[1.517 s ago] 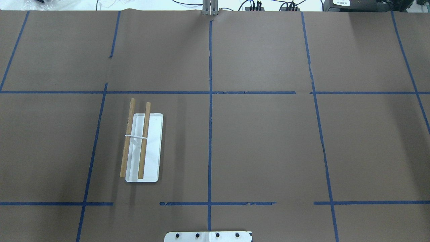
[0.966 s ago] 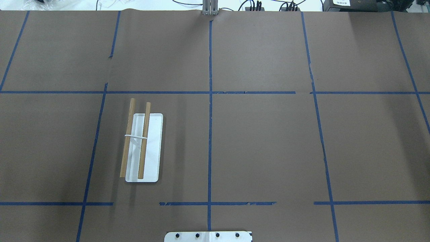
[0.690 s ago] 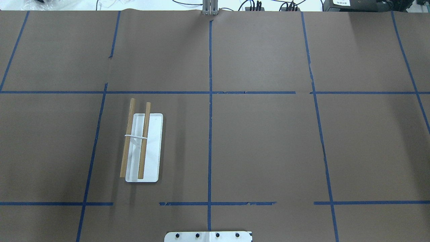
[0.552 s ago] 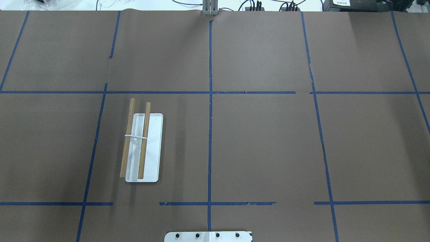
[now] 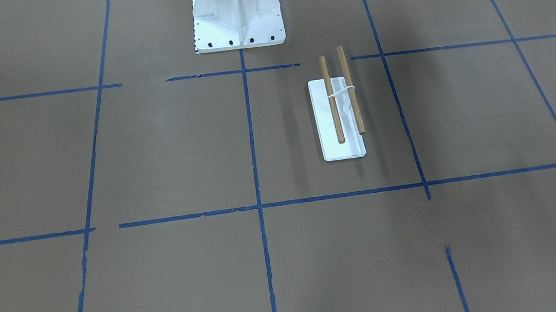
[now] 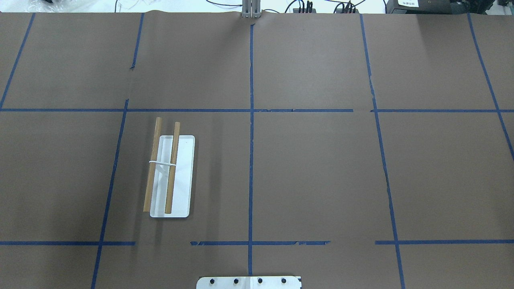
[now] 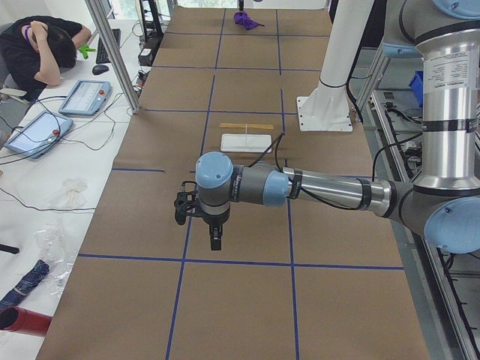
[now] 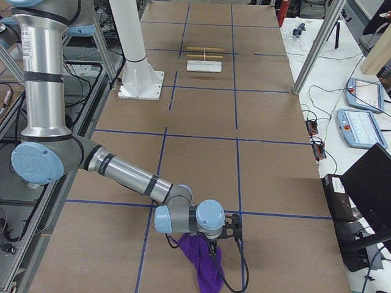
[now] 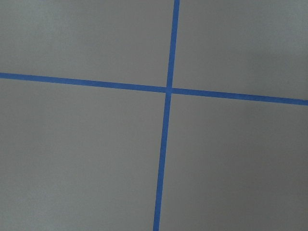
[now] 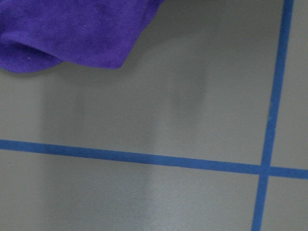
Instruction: Hang towel on rack
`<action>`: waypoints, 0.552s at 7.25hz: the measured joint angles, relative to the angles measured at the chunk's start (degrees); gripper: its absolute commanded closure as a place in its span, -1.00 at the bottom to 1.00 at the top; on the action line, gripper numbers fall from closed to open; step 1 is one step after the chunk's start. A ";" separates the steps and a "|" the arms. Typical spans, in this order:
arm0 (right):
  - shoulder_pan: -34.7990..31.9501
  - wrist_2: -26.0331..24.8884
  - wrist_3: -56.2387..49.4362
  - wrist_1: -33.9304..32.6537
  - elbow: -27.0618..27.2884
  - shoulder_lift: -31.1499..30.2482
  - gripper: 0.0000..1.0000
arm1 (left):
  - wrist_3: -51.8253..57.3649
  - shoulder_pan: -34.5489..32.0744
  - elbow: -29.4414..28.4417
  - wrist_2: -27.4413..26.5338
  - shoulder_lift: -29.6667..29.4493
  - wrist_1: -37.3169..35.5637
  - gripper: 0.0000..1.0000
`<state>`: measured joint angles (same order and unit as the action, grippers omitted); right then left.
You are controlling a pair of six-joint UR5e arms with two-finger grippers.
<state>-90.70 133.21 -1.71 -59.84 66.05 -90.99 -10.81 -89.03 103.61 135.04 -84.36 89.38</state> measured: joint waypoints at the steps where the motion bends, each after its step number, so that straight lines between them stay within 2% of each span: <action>1: 0.04 -1.27 0.03 0.40 -1.38 0.45 -1.00 | 0.00 0.00 0.04 0.25 -0.10 0.00 -1.00; 4: 0.55 -1.97 -0.03 1.27 -4.94 0.69 -1.00 | 0.00 0.00 0.07 0.40 -0.24 0.00 -1.00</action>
<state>-90.15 131.23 -1.75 -58.57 61.11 -90.30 -10.81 -89.03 103.68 135.43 -84.60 89.38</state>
